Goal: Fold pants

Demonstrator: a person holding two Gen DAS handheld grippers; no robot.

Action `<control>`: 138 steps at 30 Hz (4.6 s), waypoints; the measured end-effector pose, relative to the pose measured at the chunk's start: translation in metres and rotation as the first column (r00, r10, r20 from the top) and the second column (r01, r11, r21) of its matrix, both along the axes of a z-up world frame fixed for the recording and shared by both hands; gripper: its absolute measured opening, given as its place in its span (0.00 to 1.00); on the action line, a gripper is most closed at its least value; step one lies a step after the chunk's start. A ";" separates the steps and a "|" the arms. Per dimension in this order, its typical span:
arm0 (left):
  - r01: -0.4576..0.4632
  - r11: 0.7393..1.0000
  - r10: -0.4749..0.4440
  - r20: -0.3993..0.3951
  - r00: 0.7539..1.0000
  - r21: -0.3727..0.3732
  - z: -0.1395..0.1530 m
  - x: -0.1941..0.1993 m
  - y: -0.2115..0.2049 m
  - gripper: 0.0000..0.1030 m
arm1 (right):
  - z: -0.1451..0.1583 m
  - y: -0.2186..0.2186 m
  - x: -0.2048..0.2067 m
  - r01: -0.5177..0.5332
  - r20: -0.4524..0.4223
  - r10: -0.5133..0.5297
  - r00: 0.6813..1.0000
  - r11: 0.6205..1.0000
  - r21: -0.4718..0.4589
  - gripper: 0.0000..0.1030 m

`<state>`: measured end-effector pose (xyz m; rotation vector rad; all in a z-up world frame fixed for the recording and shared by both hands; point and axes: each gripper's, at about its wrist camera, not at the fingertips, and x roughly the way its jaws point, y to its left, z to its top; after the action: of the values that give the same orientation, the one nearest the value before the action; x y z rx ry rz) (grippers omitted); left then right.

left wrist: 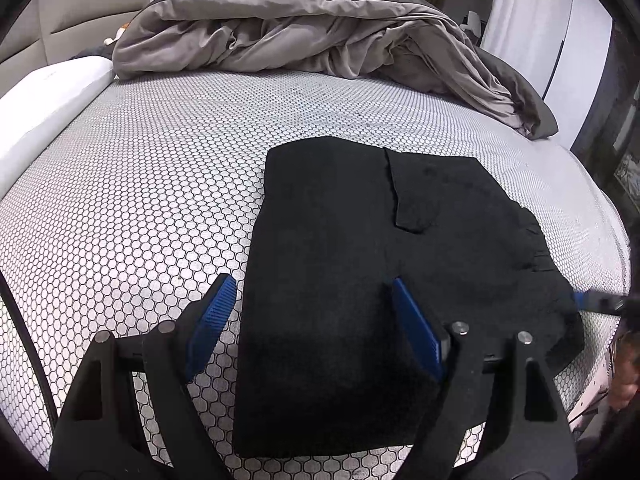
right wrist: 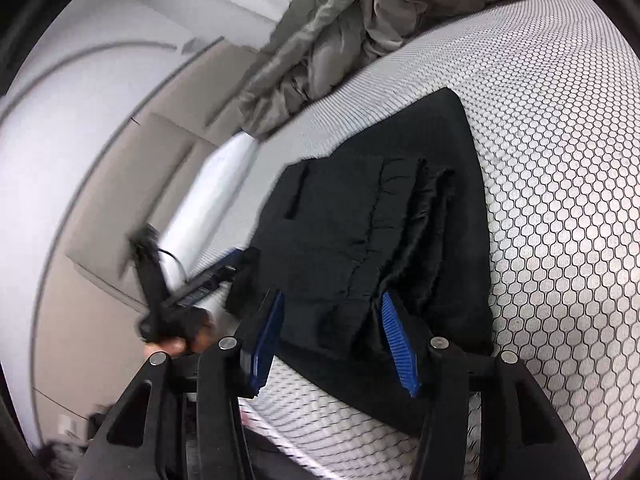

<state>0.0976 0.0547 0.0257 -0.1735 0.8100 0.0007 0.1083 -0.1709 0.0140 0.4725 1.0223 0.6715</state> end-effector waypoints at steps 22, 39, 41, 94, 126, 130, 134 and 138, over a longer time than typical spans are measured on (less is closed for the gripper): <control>0.023 0.978 -0.046 -0.107 0.993 -0.209 -0.022 0.006 0.032 0.43 | 0.008 -0.038 -0.009 0.135 0.059 -0.129 0.990 0.984 -0.119 0.54; 0.118 0.990 -0.121 0.043 0.992 0.075 0.015 -0.021 -0.051 0.62 | 0.023 0.023 -0.016 0.116 0.264 -0.016 0.965 0.922 -0.370 0.38; 0.183 0.980 -0.186 0.034 0.982 0.075 0.010 -0.020 -0.066 0.62 | 0.013 0.054 -0.012 0.051 0.253 0.057 0.966 0.915 -0.401 0.38; 0.067 0.994 -0.074 -0.070 0.995 -0.090 -0.006 0.004 0.026 0.81 | 0.023 -0.019 0.020 0.148 0.208 -0.065 0.976 0.896 -0.418 0.67; -0.001 0.993 -0.034 0.298 0.954 0.116 0.061 -0.113 -0.050 0.99 | 0.078 -0.027 -0.100 0.246 0.516 -0.084 0.852 0.935 -0.254 1.00; -0.004 0.994 -0.032 0.312 0.950 0.113 0.061 -0.117 -0.056 0.99 | 0.073 -0.020 -0.107 0.276 0.554 -0.081 0.829 0.920 -0.278 1.00; 0.005 0.996 -0.034 0.306 0.951 0.093 0.058 -0.115 -0.057 0.99 | 0.068 -0.012 -0.107 0.288 0.570 -0.070 0.819 0.909 -0.303 1.00; 0.006 0.995 -0.037 0.302 0.953 0.104 0.052 -0.103 -0.049 0.99 | 0.064 -0.006 -0.106 0.284 0.571 -0.061 0.819 0.907 -0.310 1.00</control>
<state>-0.0054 0.0061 0.0781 -0.0653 0.5024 -0.0054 0.0026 -0.1767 0.0784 0.0113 0.5233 0.3842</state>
